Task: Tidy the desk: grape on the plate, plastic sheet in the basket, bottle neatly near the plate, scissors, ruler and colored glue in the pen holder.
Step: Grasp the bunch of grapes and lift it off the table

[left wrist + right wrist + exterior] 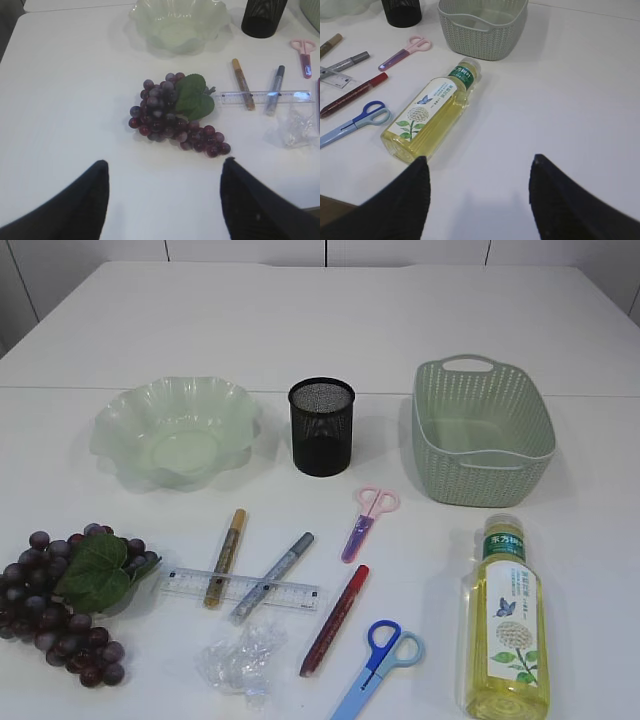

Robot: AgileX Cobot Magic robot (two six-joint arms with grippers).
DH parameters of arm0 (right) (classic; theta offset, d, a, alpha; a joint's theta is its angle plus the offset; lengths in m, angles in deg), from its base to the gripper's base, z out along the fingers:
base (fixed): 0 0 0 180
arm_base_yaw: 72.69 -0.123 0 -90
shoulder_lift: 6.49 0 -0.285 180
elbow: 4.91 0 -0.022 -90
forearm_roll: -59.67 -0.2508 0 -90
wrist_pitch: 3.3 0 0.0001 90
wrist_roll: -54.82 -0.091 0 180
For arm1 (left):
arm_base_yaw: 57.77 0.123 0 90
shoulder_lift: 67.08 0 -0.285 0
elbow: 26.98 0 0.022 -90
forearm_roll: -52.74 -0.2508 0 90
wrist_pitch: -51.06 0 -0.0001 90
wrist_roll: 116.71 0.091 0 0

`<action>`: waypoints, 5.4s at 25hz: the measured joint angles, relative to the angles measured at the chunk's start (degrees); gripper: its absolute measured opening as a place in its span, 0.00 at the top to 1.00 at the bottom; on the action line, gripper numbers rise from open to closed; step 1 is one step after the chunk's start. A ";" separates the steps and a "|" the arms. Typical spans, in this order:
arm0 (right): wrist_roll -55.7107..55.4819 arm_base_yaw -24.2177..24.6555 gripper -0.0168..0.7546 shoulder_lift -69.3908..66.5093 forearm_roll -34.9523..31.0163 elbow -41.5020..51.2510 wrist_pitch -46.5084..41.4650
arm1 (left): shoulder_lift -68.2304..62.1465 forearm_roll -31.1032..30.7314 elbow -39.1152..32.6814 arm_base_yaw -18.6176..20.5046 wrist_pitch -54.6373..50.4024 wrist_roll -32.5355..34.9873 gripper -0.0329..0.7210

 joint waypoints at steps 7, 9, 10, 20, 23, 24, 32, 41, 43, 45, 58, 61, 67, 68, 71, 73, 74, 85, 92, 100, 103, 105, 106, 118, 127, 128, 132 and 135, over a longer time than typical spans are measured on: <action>0.00 0.00 0.34 0.00 0.00 0.00 0.00 | -7.02 0.00 3.76 0.00 -0.09 0.04 0.29; -0.12 0.00 0.34 0.00 0.24 0.00 0.00 | -9.41 0.00 5.05 0.00 -0.09 0.04 0.29; -0.44 0.00 0.34 0.00 0.39 -0.12 0.00 | -10.46 0.00 5.75 0.00 -0.09 0.04 0.29; -13.06 0.00 0.34 -15.91 2.17 -3.12 -0.46 | -24.50 0.14 14.18 0.00 -4.93 -1.02 0.29; -13.94 0.00 0.34 -24.46 2.17 -7.19 -0.70 | -29.63 1.15 17.01 0.00 -5.30 -1.61 0.29; -13.94 0.00 0.34 -26.93 2.17 -8.61 -1.14 | -31.52 1.67 17.97 0.00 -5.30 -1.61 0.29; -15.58 0.00 0.34 -45.92 2.17 -18.04 -4.98 | -48.68 2.82 23.79 0.00 -7.23 -1.61 0.29; -15.72 0.00 0.34 -54.14 1.56 -19.96 -4.98 | -66.70 -1.03 28.46 0.00 -6.27 -1.61 0.26; -15.84 0.00 0.34 -54.22 1.47 -20.08 -4.98 | -69.10 -2.10 28.44 0.00 -4.94 -1.61 0.23; -15.84 0.00 0.34 -54.22 1.47 -20.08 -4.98 | -71.94 -2.60 28.44 0.00 -3.08 -1.61 0.21; -15.84 0.00 0.34 -54.22 1.35 -20.08 -4.98 | -88.68 -2.60 30.90 0.00 7.11 2.95 0.20; -15.84 0.00 0.34 -54.22 1.35 -20.08 -4.98 | -91.96 -2.60 32.68 0.00 7.48 4.11 0.20; -15.94 0.00 0.34 -54.22 1.31 -20.08 -4.98 | -97.90 -2.60 33.46 0.00 5.98 4.87 0.20; -15.94 0.00 0.34 -54.22 1.31 -20.08 -4.98 | -98.49 -2.60 33.46 0.00 5.98 5.14 0.20; -15.94 0.00 0.34 -54.22 1.31 -20.08 -4.98 | -99.16 -2.60 33.46 0.00 5.98 5.92 0.20; -15.94 0.00 0.34 -54.22 1.31 -20.08 -4.98 | -99.54 -2.60 33.46 0.00 6.09 6.59 0.20; -15.94 0.00 0.34 -54.22 1.31 -20.08 -4.98 | -99.86 -2.60 33.46 0.00 6.35 6.78 0.20; -15.94 0.00 0.34 -54.22 1.31 -20.08 -4.98 | -103.70 -2.60 33.49 0.00 8.91 7.50 0.20; -15.94 0.00 0.34 -54.22 1.31 -20.08 -4.98 | -106.89 -2.60 33.49 0.00 10.39 7.59 0.20; -15.94 0.00 0.34 -54.22 1.31 -20.08 -4.98 | -108.87 -2.60 33.61 0.00 11.27 7.59 0.20; -15.94 0.00 0.34 -54.22 1.31 -20.08 -4.98 | -109.95 -2.60 33.61 0.00 11.48 7.59 0.20; -15.94 0.00 0.34 -54.22 1.31 -20.08 -4.98 | -110.17 -2.60 33.61 0.00 11.71 7.59 0.20; -15.94 0.00 0.34 -54.22 1.31 -20.08 -4.98 | -110.30 -2.60 33.61 0.00 11.71 7.59 0.22; -15.94 0.00 0.34 -54.22 1.31 -20.08 -4.98 | -110.63 -2.60 33.71 0.00 12.04 7.59 0.79; -15.94 0.00 0.34 -54.22 1.31 -20.08 -4.98 | -108.67 2.56 33.71 0.00 9.54 7.59 0.81; -15.94 0.00 0.34 -54.22 1.31 -20.08 -4.98 | -108.13 2.96 33.71 0.00 8.59 7.59 0.81; -15.94 0.00 0.34 -54.22 1.31 -20.08 -4.98 | -106.16 4.36 33.71 0.00 5.30 6.57 0.81; -15.94 0.00 0.34 -54.22 1.31 -20.08 -4.98 | -104.45 4.72 33.71 0.00 4.01 5.90 0.81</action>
